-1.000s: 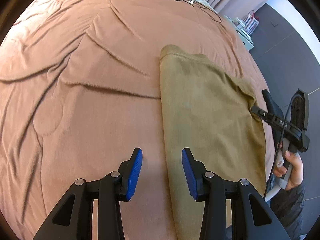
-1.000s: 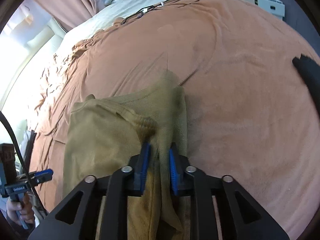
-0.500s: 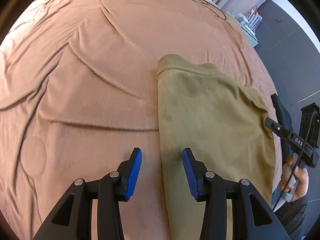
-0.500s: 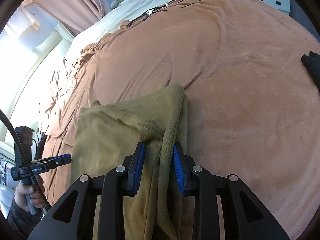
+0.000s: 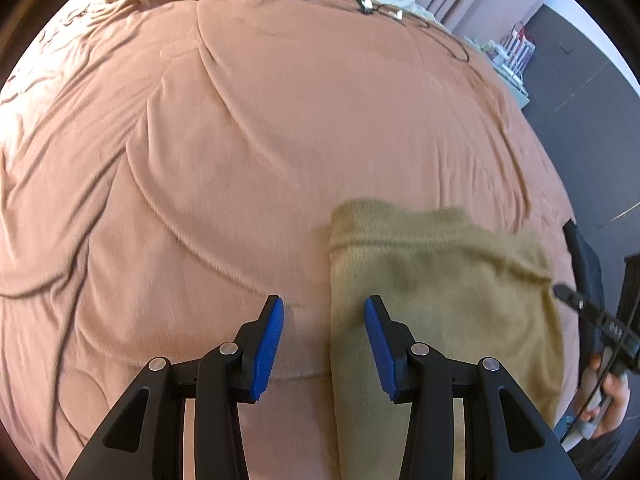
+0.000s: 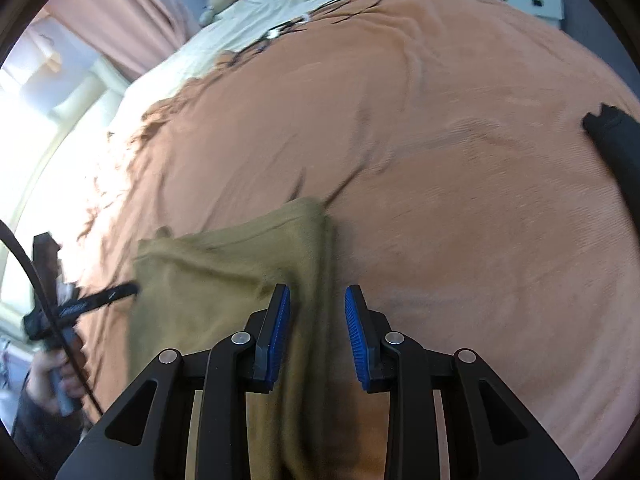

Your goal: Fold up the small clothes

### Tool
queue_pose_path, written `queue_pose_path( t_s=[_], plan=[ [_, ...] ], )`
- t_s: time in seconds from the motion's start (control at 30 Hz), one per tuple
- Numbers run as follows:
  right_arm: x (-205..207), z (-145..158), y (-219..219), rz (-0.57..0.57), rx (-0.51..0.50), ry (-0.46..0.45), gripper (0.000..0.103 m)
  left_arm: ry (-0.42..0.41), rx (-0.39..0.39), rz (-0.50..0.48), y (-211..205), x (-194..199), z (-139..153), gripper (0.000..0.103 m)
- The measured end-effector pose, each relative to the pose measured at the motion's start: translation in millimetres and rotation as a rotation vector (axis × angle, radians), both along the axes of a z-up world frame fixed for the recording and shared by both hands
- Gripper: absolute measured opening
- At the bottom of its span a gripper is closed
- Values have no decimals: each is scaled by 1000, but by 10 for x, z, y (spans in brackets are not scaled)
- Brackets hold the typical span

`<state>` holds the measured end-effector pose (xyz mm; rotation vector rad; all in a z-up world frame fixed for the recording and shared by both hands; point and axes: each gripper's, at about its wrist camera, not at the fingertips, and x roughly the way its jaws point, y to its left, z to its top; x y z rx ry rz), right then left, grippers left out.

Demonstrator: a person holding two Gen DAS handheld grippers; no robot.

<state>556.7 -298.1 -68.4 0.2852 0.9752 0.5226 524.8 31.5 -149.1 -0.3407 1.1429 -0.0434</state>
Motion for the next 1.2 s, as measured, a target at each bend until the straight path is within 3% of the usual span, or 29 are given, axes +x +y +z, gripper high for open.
queue_pose_path(
  t_s=[0.03,0.07,0.1,0.33,0.5,0.73,0.87,0.97,1.2],
  plan=[
    [-21,26,33,13,-3,0,44,-8,2,1,9,5,23,45],
    [-29,38,21,23,-5,-7,64,-21,8,1,13,6,58,45],
    [-65,64,19,35,-11,-25,72,-34,11,-2,11,5,93,45],
    [-18,1,182,52,-165,-44,72,-59,53,-82,-217,124,149,45],
    [142,-113,275,31,-222,-27,72,-57,105,-126,-369,280,58,45],
    [238,-171,177,-7,-193,-14,71,-37,130,-120,-370,488,-100,45],
    [223,-204,205,1,-225,-45,71,-11,129,-111,-334,547,-271,59],
    [174,-216,260,15,-252,-68,71,-5,113,-112,-295,556,-260,60],
    [64,-60,165,29,-198,-21,70,4,78,-106,-203,351,-86,59]
  ],
)
